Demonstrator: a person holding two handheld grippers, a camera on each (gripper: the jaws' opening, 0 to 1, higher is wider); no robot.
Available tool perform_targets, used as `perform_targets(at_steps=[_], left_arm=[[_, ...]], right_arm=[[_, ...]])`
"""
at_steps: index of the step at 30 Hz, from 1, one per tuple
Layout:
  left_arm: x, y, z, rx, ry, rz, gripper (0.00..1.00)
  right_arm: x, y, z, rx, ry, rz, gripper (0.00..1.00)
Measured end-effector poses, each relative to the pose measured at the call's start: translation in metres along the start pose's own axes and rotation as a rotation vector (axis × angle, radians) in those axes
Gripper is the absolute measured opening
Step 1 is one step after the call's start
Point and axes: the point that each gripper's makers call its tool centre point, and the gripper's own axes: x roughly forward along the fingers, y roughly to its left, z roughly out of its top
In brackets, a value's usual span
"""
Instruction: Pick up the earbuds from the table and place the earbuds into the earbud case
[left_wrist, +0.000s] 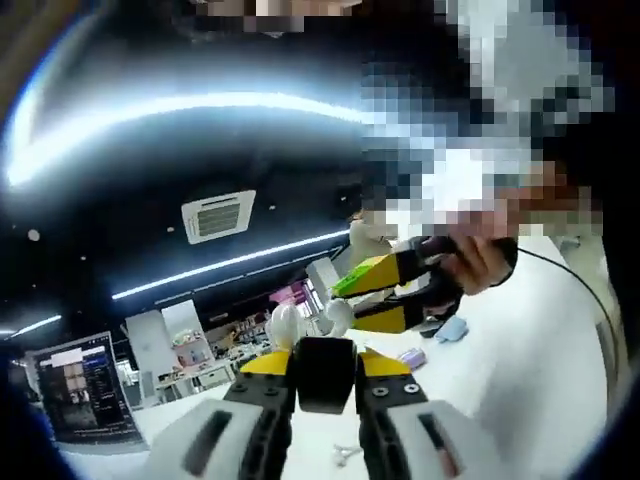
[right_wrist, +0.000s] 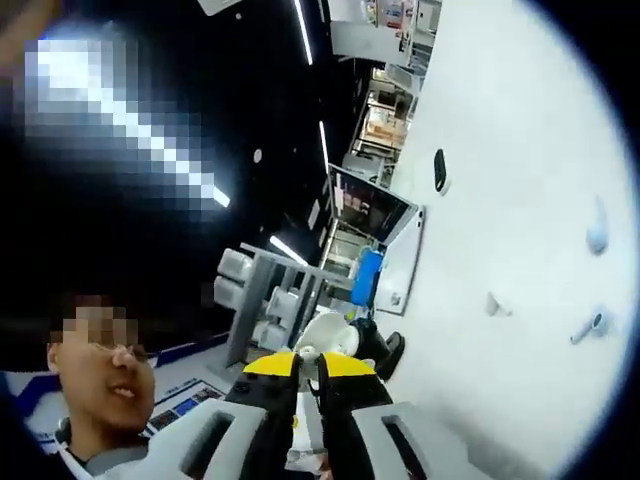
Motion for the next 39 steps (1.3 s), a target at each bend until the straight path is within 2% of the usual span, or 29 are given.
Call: perform_targets(at_steps=[2,3,6,8,10,13,15,20,22,24,25,30,32,34,35,37,39], left_arm=[[0.002,0.001,-0.005,-0.014,0.012,0.009,0.25],[0.004,0.000,-0.012,-0.062,0.038,0.012,0.25],[0.009,0.001,-0.019,-0.133,0.050,0.019,0.25],[0.010,0.001,-0.021,-0.192,0.047,0.023,0.25],[0.009,0.003,-0.022,-0.213,0.046,0.029,0.25],[0.010,0.007,-0.026,-0.274,0.053,0.035,0.25],[0.012,0.009,-0.027,-0.302,0.052,0.035,0.25],[0.014,0.014,-0.034,-0.387,0.061,0.056,0.25],[0.015,0.016,-0.037,-0.418,0.062,0.065,0.25],[0.014,0.017,-0.038,-0.456,0.062,0.072,0.25],[0.013,0.018,-0.039,-0.471,0.060,0.079,0.25],[0.012,0.022,-0.039,-0.507,0.052,0.093,0.25],[0.012,0.023,-0.041,-0.510,0.055,0.098,0.25],[0.009,0.024,-0.044,-0.513,0.061,0.108,0.25],[0.008,0.024,-0.045,-0.517,0.062,0.109,0.25],[0.007,0.024,-0.046,-0.519,0.064,0.108,0.25],[0.006,0.023,-0.044,-0.516,0.062,0.087,0.25]], right_arm=[[0.000,-0.004,-0.002,-0.035,0.013,-0.035,0.07],[0.000,-0.010,0.001,-0.047,-0.002,-0.065,0.07],[0.003,-0.014,0.005,-0.042,-0.011,-0.076,0.07],[0.004,-0.015,0.007,-0.073,-0.016,-0.089,0.08],[0.004,-0.016,0.010,-0.098,-0.021,-0.110,0.09],[0.000,-0.025,0.016,-0.191,-0.019,-0.170,0.10],[0.002,-0.024,0.015,-0.206,-0.010,-0.172,0.10],[0.006,-0.025,0.013,-0.321,0.020,-0.205,0.10],[0.007,-0.026,0.013,-0.378,0.042,-0.218,0.10],[0.006,-0.029,0.012,-0.484,0.092,-0.255,0.11],[0.005,-0.030,0.010,-0.557,0.132,-0.278,0.11],[0.007,-0.037,0.001,-0.761,0.273,-0.337,0.12],[0.010,-0.037,-0.002,-0.783,0.293,-0.336,0.12],[0.011,-0.040,0.001,-0.868,0.325,-0.359,0.12],[0.011,-0.040,0.001,-0.880,0.329,-0.360,0.12],[0.012,-0.040,0.001,-0.898,0.334,-0.355,0.11],[0.011,-0.038,0.002,-0.948,0.370,-0.332,0.11]])
